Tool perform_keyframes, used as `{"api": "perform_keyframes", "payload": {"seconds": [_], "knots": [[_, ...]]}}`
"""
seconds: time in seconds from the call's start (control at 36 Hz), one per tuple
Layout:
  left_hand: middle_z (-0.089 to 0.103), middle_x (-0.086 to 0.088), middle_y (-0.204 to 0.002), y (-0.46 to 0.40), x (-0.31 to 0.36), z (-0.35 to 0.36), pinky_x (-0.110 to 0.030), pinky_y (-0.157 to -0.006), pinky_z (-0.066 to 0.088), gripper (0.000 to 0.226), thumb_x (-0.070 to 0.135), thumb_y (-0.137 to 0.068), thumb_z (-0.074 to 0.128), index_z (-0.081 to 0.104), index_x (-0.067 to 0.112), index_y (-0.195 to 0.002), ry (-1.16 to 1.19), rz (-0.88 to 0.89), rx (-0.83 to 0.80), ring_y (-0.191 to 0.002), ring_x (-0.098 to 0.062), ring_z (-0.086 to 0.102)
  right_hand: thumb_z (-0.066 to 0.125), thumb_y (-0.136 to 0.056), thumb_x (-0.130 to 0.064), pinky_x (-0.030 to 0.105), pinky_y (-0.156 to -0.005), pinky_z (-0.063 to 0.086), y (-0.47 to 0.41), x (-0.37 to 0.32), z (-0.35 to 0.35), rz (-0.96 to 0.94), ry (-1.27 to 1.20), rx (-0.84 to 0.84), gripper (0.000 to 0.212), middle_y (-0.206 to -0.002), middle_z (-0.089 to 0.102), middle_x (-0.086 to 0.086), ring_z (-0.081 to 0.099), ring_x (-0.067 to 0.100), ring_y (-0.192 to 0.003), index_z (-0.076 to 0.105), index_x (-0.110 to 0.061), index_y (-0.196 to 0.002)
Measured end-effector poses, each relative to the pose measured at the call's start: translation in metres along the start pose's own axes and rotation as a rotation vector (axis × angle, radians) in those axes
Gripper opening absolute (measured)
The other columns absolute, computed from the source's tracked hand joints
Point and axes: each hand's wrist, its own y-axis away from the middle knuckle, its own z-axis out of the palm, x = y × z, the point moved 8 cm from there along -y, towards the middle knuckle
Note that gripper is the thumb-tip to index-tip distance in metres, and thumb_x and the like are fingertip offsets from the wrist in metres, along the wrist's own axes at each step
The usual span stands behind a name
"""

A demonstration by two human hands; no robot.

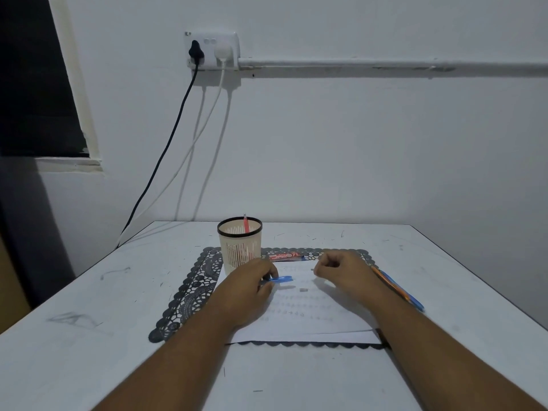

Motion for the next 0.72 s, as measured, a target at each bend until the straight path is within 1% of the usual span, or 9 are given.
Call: {"api": "perform_keyframes", "payload": {"seconds": [0.06, 0.11, 0.22, 0.28, 0.36, 0.42, 0.5, 0.61, 0.72], "knots": [[0.055, 0.018, -0.092, -0.001, 0.001, 0.002, -0.015, -0.069, 0.039, 0.014, 0.017, -0.095, 0.058, 0.062, 0.029, -0.096, -0.008, 0.018, -0.017, -0.089, -0.002, 0.051, 0.069, -0.085, -0.015, 0.03, -0.062, 0.049, 0.001, 0.006, -0.001, 0.027, -0.01, 0.014, 0.013, -0.079, 0.076, -0.006, 0.063, 0.008, -0.068, 0.072, -0.017, -0.073], [0.057, 0.017, -0.093, -0.002, 0.001, 0.005, -0.015, -0.069, 0.039, 0.015, 0.017, -0.093, 0.059, 0.065, 0.03, -0.096, -0.02, 0.031, -0.05, -0.088, -0.003, 0.052, 0.068, -0.084, -0.012, 0.032, -0.058, 0.047, 0.004, 0.01, 0.001, 0.037, -0.022, 0.013, 0.011, -0.073, 0.073, -0.005, 0.062, 0.008, -0.064, 0.069, -0.012, -0.072], [0.06, 0.013, -0.091, -0.003, 0.002, 0.01, -0.026, -0.074, 0.049, 0.011, 0.021, -0.093, 0.063, 0.07, 0.028, -0.098, -0.044, 0.053, -0.11, -0.086, -0.006, 0.056, 0.067, -0.085, -0.013, 0.028, -0.053, 0.046, 0.001, 0.011, 0.008, 0.012, 0.078, -0.036, 0.015, -0.077, 0.073, 0.003, 0.06, 0.011, -0.064, 0.071, -0.015, -0.072], [0.06, 0.014, -0.092, -0.004, 0.003, 0.012, -0.025, -0.077, 0.049, 0.011, 0.023, -0.095, 0.065, 0.071, 0.028, -0.102, -0.07, 0.069, -0.134, -0.088, -0.004, 0.055, 0.068, -0.087, -0.016, 0.025, -0.055, 0.048, -0.003, 0.013, 0.013, 0.005, 0.137, -0.048, 0.015, -0.077, 0.073, 0.0, 0.064, 0.011, -0.066, 0.073, -0.02, -0.073], [0.059, 0.016, -0.094, -0.004, 0.003, 0.013, -0.02, -0.077, 0.045, 0.013, 0.025, -0.096, 0.066, 0.072, 0.029, -0.106, -0.088, 0.084, -0.139, -0.089, 0.0, 0.053, 0.07, -0.086, -0.02, 0.024, -0.065, 0.05, -0.007, 0.012, 0.02, -0.028, 0.222, -0.051, 0.015, -0.077, 0.072, -0.009, 0.066, 0.008, -0.075, 0.073, -0.025, -0.072], [0.059, 0.016, -0.095, -0.004, 0.003, 0.013, -0.017, -0.076, 0.043, 0.013, 0.025, -0.097, 0.066, 0.072, 0.028, -0.108, -0.085, 0.093, -0.135, -0.09, 0.0, 0.053, 0.07, -0.087, -0.022, 0.024, -0.067, 0.048, -0.009, 0.01, 0.025, -0.042, 0.26, -0.071, 0.016, -0.078, 0.072, -0.011, 0.065, 0.005, -0.076, 0.074, -0.029, -0.073], [0.059, 0.016, -0.097, -0.004, 0.005, 0.013, -0.019, -0.08, 0.045, 0.016, 0.027, -0.098, 0.065, 0.073, 0.028, -0.111, -0.09, 0.109, -0.138, -0.093, -0.002, 0.053, 0.07, -0.09, -0.026, 0.02, -0.067, 0.044, -0.009, 0.008, 0.027, -0.051, 0.309, -0.084, 0.013, -0.08, 0.072, -0.014, 0.064, 0.003, -0.079, 0.075, -0.032, -0.079], [0.059, 0.015, -0.098, -0.004, 0.005, 0.014, -0.021, -0.083, 0.045, 0.018, 0.03, -0.099, 0.064, 0.074, 0.029, -0.114, -0.102, 0.111, -0.145, -0.095, -0.002, 0.052, 0.07, -0.091, -0.026, 0.015, -0.065, 0.04, -0.008, 0.007, 0.028, -0.057, 0.291, -0.083, 0.013, -0.082, 0.072, -0.015, 0.064, 0.002, -0.079, 0.076, -0.031, -0.081], [0.058, 0.017, -0.099, -0.004, 0.003, 0.013, -0.023, -0.084, 0.048, 0.017, 0.032, -0.098, 0.065, 0.073, 0.031, -0.113, -0.089, 0.091, -0.14, -0.095, -0.002, 0.053, 0.07, -0.091, -0.022, 0.013, -0.065, 0.042, -0.008, 0.012, 0.021, -0.037, 0.222, -0.057, 0.015, -0.084, 0.074, -0.014, 0.065, 0.001, -0.08, 0.077, -0.03, -0.081]]}}
